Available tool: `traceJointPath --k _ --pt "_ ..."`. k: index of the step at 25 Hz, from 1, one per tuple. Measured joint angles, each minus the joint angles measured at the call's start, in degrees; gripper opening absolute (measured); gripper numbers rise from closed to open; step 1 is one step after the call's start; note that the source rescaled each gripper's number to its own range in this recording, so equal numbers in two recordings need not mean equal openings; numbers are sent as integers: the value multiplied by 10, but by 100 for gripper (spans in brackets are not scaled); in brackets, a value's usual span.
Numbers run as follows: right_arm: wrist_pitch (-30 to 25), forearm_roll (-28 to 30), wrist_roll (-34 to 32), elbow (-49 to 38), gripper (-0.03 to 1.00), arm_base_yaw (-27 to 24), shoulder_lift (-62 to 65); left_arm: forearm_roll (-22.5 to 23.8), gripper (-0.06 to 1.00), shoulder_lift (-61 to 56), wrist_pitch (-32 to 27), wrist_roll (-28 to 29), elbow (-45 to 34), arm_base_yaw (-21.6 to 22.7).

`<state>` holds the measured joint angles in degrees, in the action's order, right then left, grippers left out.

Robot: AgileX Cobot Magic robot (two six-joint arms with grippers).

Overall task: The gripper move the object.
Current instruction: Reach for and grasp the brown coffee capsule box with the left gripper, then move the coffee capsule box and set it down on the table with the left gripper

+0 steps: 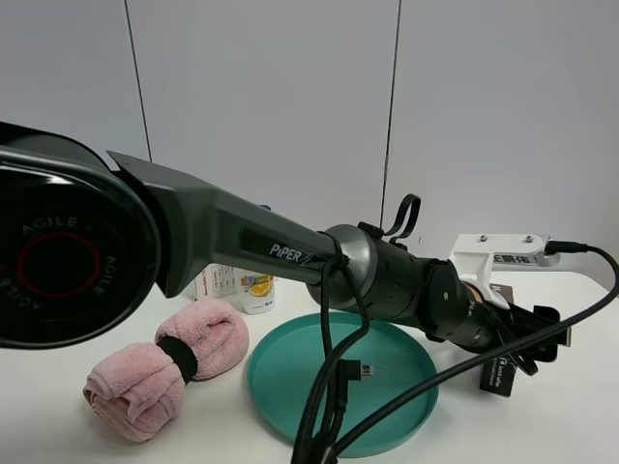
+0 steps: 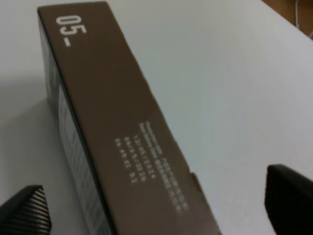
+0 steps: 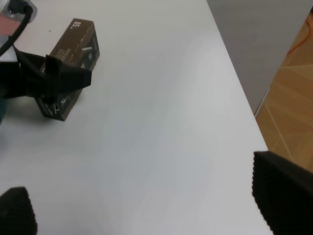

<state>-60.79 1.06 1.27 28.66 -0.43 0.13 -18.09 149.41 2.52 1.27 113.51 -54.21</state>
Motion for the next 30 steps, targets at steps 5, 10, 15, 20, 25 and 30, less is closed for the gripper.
traceJointPath --k 5,10,15,20,25,30 --pt "0 0 0 0 100 0 0 0 60 0 1 0 0 2" --pt "0 0 0 0 100 0 0 -1 0 1 9 1 1 3" --pt "0 0 0 0 100 0 0 -1 0 1 13 -2 1 3" --pt "0 0 0 0 100 0 0 1 0 -6 -4 -21 1 3" --pt "0 0 0 0 100 0 0 53 0 -65 -103 -84 0 3" --pt "0 0 0 0 100 0 0 80 0 -149 -222 -121 0 3"
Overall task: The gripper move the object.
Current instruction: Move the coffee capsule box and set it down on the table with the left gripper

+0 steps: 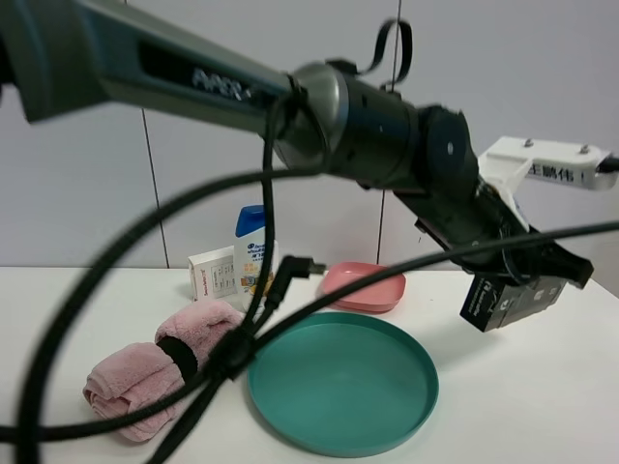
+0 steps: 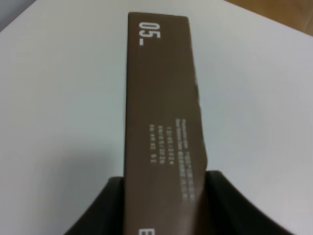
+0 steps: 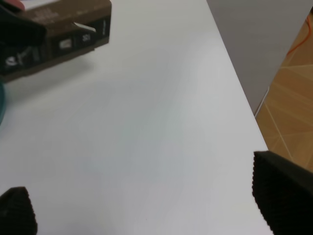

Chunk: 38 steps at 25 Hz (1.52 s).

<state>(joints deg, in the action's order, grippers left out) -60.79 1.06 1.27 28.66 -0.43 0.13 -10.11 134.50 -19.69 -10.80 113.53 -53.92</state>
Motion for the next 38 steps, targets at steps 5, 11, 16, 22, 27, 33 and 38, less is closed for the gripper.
traceJointPath --k 5,11,16,22,27,33,38 --pt "0 0 0 0 100 0 0 11 0 -65 -127 -10 0 8" --pt "0 0 0 0 100 0 0 26 0 -113 -273 -11 0 59" --pt "0 0 0 0 100 0 0 46 0 -169 -313 -10 0 114" --pt "0 0 0 0 100 0 0 50 0 -248 -318 -10 0 190" --pt "0 0 0 0 100 0 0 83 0 -319 -348 -10 0 264" --pt "0 0 0 0 100 0 0 101 0 -409 -347 -10 -93 366" --pt "0 0 0 0 100 0 0 84 0 -496 -196 -10 -296 444"
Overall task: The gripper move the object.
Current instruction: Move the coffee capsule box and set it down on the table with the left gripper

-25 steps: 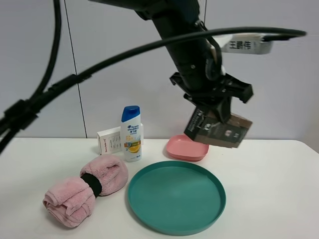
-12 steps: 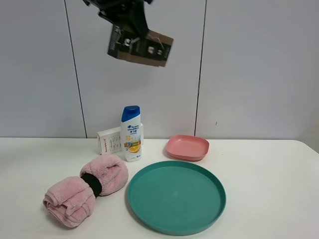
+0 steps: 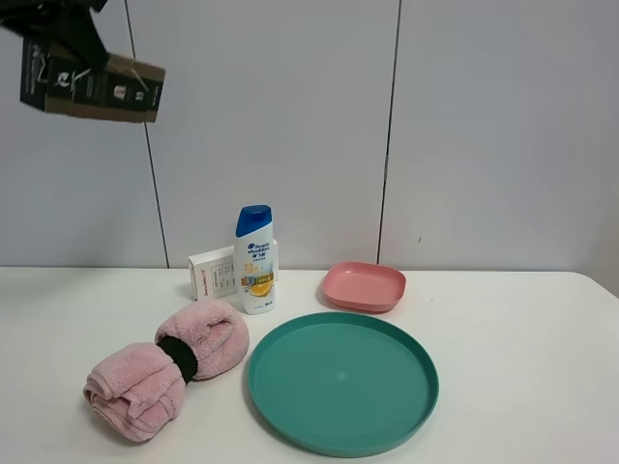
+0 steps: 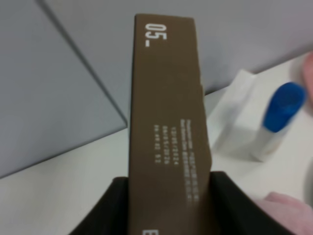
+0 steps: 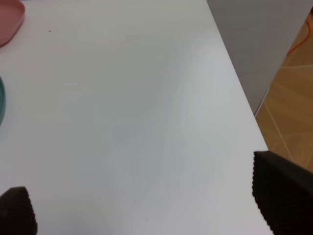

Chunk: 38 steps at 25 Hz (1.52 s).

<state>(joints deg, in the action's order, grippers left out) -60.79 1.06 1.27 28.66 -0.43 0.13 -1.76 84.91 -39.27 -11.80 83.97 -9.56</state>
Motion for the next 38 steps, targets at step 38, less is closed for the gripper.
traceJointPath --k 38 --pt "0 0 0 0 100 0 0 -17 0 209 650 187 -449 8"
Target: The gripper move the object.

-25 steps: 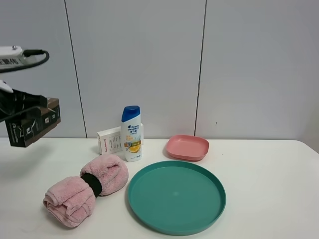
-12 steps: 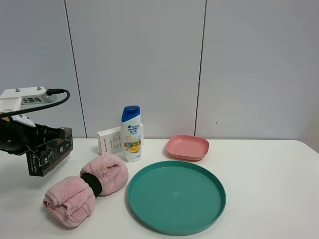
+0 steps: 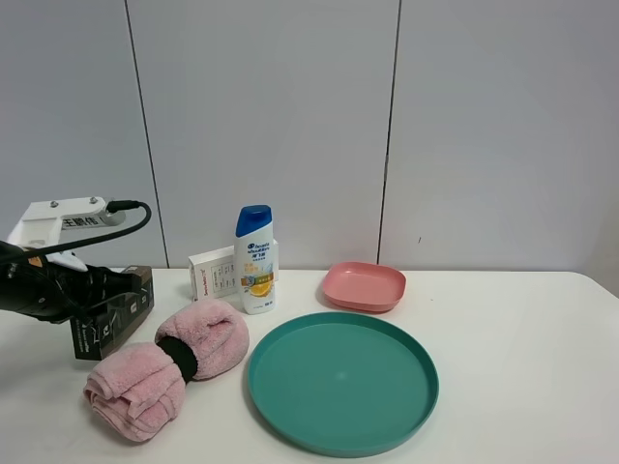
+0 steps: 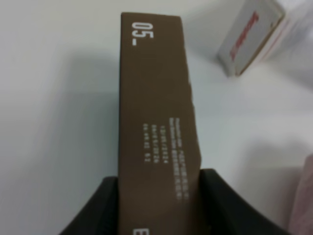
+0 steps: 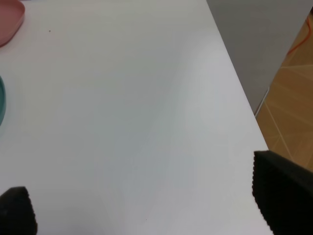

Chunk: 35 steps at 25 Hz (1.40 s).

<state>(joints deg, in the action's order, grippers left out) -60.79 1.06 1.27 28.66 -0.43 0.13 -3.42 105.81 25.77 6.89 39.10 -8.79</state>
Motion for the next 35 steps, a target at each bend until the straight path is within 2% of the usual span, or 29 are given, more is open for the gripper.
traceJointPath --k 8,9,10,12,13,14,16,20,24,35 --pt "0 0 0 0 100 0 0 26 0 10 8 2 0 0" --pt "0 0 0 0 100 0 0 30 4 11 8 2 0 0" --pt "0 0 0 0 100 0 0 34 15 11 6 7 0 0" --pt "0 0 0 0 100 0 0 34 60 11 6 20 0 0" --pt "0 0 0 0 100 0 0 39 75 11 6 26 0 0" --pt "0 0 0 0 100 0 0 44 87 11 6 29 0 0" --pt "0 0 0 0 100 0 0 55 96 11 6 35 0 0" --pt "0 0 0 0 100 0 0 65 99 6 3 50 0 0" --pt "0 0 0 0 100 0 0 73 99 -50 -37 91 -1 0" --pt "0 0 0 0 100 0 0 80 99 -415 -207 113 -1 -1"
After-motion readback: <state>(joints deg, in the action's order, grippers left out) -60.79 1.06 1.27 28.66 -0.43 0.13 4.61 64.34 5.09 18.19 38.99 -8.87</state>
